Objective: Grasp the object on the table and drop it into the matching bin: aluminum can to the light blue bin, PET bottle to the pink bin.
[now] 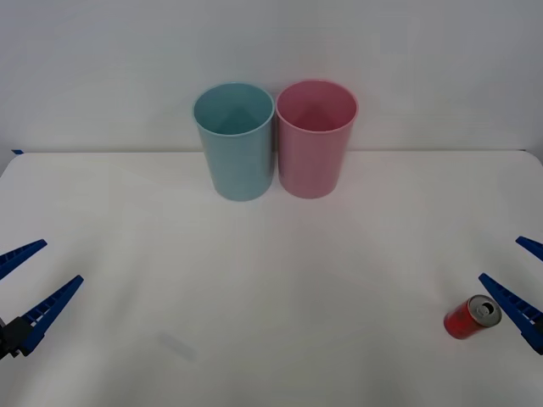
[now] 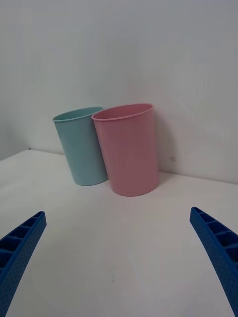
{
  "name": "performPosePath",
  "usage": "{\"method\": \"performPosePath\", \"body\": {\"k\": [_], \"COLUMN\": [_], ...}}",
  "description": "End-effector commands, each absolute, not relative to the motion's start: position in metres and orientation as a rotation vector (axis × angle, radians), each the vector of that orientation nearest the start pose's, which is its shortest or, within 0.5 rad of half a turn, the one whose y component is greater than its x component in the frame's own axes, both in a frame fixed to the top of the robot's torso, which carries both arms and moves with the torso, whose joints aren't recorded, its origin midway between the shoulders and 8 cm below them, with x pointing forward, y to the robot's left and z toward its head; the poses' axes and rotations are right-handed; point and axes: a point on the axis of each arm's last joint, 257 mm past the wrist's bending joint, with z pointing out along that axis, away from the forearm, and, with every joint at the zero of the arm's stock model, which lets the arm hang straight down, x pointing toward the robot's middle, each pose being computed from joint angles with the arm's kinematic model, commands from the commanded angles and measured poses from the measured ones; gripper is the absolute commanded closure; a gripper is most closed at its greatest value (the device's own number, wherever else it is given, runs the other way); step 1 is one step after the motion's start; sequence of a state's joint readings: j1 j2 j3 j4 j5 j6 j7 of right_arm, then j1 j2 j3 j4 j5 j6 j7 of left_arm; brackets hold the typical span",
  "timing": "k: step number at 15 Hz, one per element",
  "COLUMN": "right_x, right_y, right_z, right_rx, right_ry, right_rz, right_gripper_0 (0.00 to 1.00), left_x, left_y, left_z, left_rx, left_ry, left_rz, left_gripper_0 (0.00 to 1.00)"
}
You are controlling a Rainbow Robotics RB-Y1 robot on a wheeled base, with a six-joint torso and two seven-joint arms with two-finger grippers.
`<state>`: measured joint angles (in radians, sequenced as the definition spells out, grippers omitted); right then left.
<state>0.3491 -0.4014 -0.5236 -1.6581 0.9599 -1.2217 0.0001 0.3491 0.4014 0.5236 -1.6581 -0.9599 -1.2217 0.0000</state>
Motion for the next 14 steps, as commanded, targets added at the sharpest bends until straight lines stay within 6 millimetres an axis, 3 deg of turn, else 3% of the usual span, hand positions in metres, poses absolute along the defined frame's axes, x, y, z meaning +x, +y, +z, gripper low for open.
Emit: {"method": "performPosePath", "body": {"k": [1, 7, 14], "right_x": [0.342, 0.337, 0.305], "right_y": [-0.330, -0.343, -0.370], "right_z": [-0.169, -0.171, -0.199], "right_rx": [-0.465, -0.466, -0.442], "right_ry": [1.441, 1.474, 1.567], "right_rz": [0.567, 0.546, 0.555], "right_gripper_0": [0.00, 0.00, 0.00], "left_x": [0.342, 0.342, 0.342], "left_y": [0.330, 0.330, 0.330], "left_z": [-0.169, -0.169, -0.169], "left_rx": [0.465, 0.465, 0.465], "left_ry": [1.441, 1.441, 1.441], "left_rz": [-0.567, -0.567, -0.567], "left_gripper_0": [0.00, 0.00, 0.00]}}
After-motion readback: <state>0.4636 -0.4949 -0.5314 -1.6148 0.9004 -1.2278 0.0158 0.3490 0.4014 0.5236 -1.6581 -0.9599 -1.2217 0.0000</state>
